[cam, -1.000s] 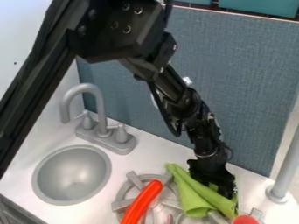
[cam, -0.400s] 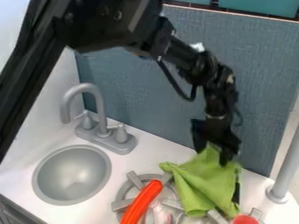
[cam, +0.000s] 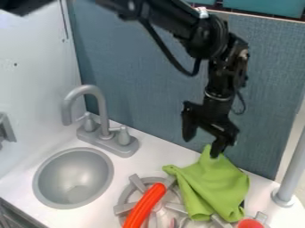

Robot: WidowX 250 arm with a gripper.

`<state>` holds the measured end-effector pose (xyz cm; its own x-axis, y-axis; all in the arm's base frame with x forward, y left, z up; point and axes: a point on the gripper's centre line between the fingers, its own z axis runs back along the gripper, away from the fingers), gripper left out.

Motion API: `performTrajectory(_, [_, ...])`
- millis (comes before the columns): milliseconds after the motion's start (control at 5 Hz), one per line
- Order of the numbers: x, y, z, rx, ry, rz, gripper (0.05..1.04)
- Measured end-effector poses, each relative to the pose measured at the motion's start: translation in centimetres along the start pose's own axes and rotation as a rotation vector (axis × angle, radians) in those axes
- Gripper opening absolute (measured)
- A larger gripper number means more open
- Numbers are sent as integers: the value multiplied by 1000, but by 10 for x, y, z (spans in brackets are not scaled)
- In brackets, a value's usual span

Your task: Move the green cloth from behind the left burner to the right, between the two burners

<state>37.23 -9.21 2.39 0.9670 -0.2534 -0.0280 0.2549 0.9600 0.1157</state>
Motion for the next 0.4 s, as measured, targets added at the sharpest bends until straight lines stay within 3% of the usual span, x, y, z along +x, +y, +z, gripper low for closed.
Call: performTrajectory(400, [-82, 2, 9, 15, 54, 14, 1001])
